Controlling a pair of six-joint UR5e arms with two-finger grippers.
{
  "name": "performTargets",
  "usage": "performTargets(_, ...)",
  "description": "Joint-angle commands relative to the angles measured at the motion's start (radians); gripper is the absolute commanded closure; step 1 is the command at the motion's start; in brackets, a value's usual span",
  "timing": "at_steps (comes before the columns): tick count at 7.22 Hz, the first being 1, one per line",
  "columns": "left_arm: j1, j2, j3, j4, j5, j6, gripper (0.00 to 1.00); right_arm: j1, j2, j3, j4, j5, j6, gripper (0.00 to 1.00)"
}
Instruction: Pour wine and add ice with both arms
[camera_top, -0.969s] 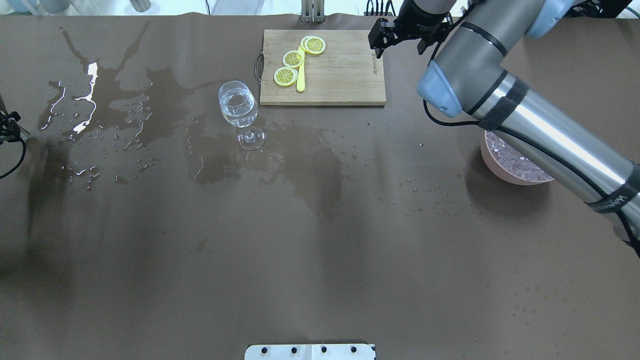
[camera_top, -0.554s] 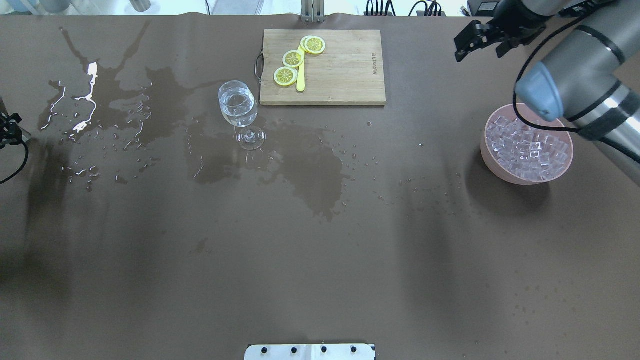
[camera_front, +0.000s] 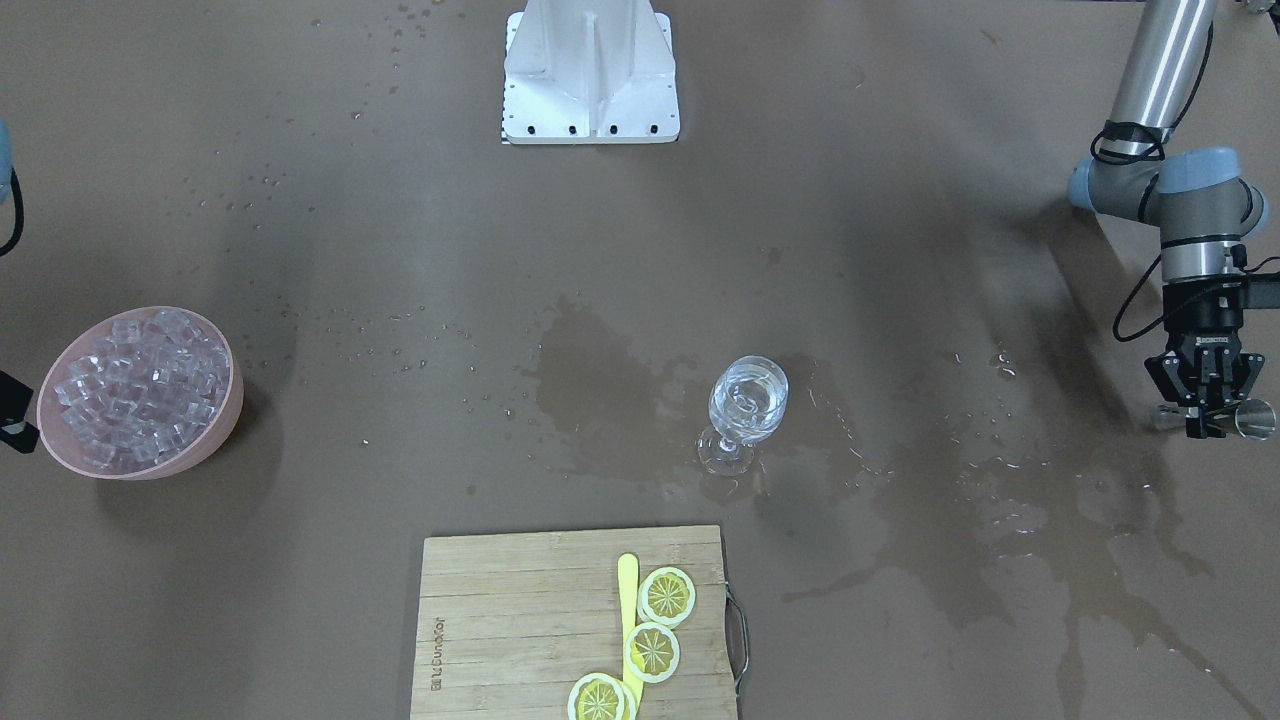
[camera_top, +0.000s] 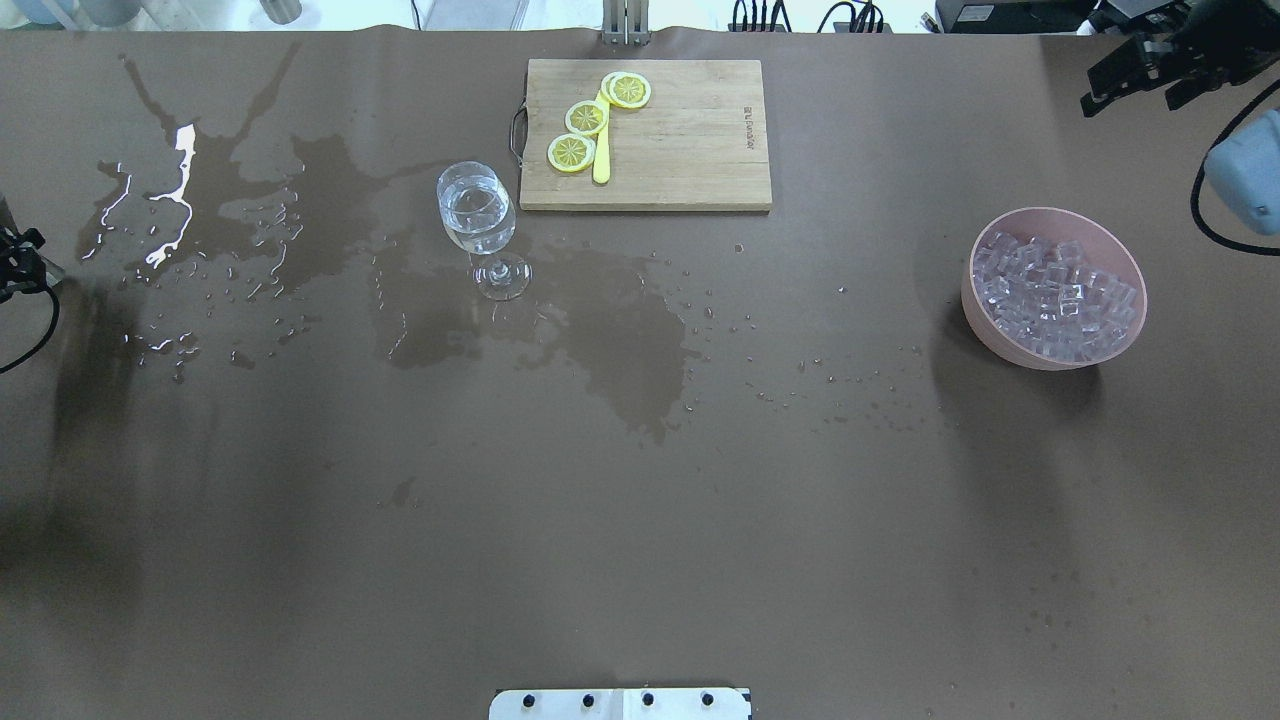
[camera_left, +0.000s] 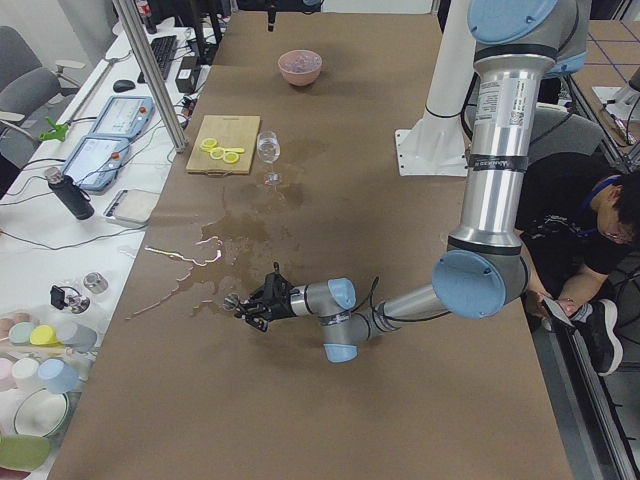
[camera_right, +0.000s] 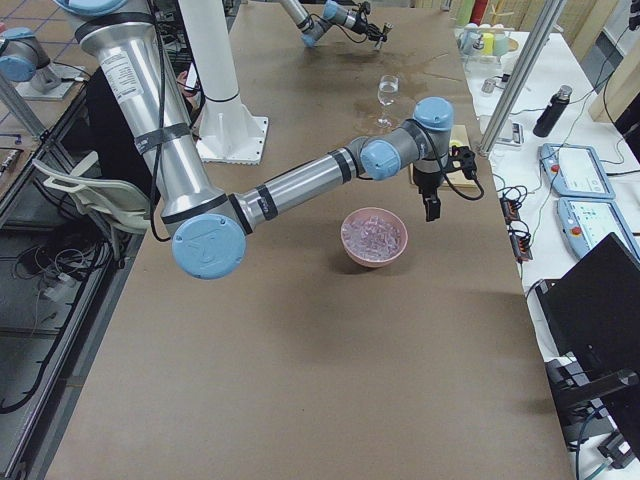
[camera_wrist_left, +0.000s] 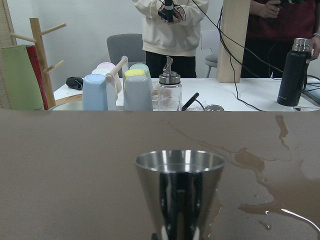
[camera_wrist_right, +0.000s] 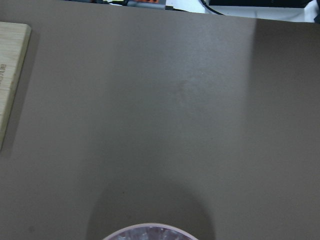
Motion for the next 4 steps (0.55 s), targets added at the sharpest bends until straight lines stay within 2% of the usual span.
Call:
performTargets(1,0.01,0.0,0.008,0.0,0.008,0.0,0.78,0.106,-0.071,-0.02,-0.003,0.036,-0.116,0.0)
performTargets(3,0.01,0.0,0.008,-0.003,0.008,0.0,0.77,0.155,-0.091,-0.069,0.003,0.066,-0.162,0.0)
performTargets(4,0.01,0.0,0.008,-0.003,0.008,0.0,0.71,0.179,-0.101,-0.07,0.0,0.081,-0.185,0.0)
